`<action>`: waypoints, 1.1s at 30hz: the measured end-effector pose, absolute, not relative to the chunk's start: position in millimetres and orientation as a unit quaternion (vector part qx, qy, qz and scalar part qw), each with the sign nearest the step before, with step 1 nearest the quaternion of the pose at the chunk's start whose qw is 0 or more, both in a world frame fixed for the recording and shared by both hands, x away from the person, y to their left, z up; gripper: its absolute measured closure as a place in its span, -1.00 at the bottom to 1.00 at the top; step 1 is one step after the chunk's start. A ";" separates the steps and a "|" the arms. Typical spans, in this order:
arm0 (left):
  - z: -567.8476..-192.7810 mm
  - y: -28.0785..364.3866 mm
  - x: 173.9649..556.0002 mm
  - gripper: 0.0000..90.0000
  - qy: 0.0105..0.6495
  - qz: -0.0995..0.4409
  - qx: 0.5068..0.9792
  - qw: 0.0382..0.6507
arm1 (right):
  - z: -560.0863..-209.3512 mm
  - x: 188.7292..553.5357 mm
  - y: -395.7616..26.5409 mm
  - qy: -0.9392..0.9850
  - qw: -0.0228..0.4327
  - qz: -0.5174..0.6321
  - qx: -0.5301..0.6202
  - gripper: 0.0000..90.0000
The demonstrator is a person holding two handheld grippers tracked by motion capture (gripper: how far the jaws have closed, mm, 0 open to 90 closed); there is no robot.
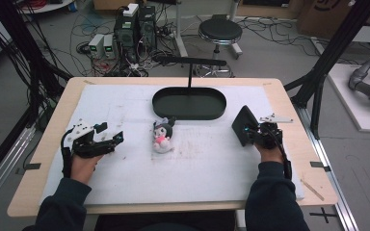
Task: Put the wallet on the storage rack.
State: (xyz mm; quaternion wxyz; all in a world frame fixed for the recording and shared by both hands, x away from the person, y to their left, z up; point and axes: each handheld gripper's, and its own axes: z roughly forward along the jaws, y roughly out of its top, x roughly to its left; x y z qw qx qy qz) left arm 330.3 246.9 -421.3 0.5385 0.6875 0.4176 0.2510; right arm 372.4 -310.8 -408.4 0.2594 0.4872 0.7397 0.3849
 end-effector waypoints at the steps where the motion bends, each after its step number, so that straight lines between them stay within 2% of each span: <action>1: -421.3 247.3 330.2 -0.52 0.418 0.252 0.687 0.538 | -406.2 371.4 -310.0 0.741 0.259 0.390 0.481 0.74; 9: -420.3 252.3 329.9 -0.52 0.423 0.256 0.681 0.540 | -377.5 376.8 -289.2 0.742 0.260 0.441 0.434 0.76; 19: -420.4 252.7 329.8 -0.51 0.421 0.256 0.682 0.540 | -349.7 418.8 -253.1 0.752 0.263 0.446 0.408 0.77; 30: -420.9 253.4 329.0 -0.51 0.420 0.255 0.681 0.543 | -364.6 470.4 -198.3 0.781 0.303 0.397 0.375 0.77; 33: -421.1 254.4 328.6 -0.51 0.423 0.255 0.679 0.544 | -375.1 483.5 -182.1 0.793 0.331 0.358 0.365 0.77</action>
